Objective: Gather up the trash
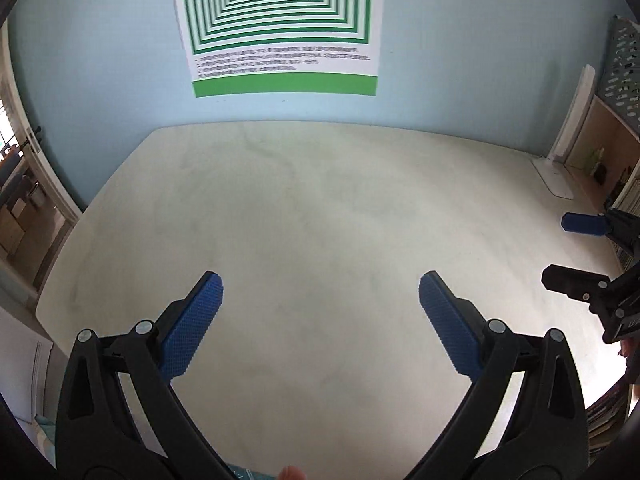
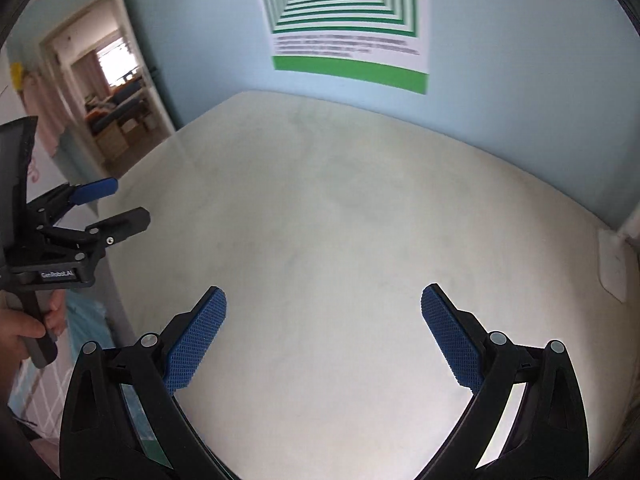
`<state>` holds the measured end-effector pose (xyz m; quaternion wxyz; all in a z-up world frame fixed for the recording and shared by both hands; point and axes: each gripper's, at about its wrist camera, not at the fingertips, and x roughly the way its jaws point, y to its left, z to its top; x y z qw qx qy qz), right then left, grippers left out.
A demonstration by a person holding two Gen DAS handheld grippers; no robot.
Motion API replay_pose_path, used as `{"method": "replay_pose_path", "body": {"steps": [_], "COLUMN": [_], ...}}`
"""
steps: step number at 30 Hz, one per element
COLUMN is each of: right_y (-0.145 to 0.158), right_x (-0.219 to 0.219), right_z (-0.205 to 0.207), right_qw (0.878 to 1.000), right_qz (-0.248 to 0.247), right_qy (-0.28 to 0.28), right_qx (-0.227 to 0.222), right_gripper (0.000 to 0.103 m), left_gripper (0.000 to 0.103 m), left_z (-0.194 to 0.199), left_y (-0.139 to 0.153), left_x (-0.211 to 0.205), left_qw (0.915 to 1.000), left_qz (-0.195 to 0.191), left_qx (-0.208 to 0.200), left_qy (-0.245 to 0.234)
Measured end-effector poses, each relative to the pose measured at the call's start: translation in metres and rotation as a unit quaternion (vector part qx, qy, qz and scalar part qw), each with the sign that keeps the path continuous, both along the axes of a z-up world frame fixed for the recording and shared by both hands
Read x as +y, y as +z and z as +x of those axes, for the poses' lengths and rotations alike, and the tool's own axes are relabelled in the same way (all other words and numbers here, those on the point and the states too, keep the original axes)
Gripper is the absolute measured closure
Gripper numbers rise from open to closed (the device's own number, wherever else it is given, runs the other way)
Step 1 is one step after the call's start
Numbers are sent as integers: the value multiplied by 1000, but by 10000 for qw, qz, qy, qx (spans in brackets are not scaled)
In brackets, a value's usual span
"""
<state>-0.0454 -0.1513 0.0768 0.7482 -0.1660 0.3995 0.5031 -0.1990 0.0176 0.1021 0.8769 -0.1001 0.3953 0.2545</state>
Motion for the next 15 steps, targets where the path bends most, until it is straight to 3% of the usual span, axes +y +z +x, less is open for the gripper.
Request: {"method": "replay_pose_path", "body": {"steps": [6,15], "right_y": [-4,-12], "right_x": [-58,-95], "right_z": [40,47], "right_qw": [9964,9863], "right_qz": [10,-98], "right_qy": [-843,-1645], "right_qx": [14,-9], "right_gripper": [6,6], "left_gripper": [7,7], "left_z": [65,116], "left_y": [1,-10], "left_x": [-39,-86], "left_qw": [9991,9913], "left_qz": [82,-205], "left_qx": [-108,-14], "left_qy": [-390,-1298]}}
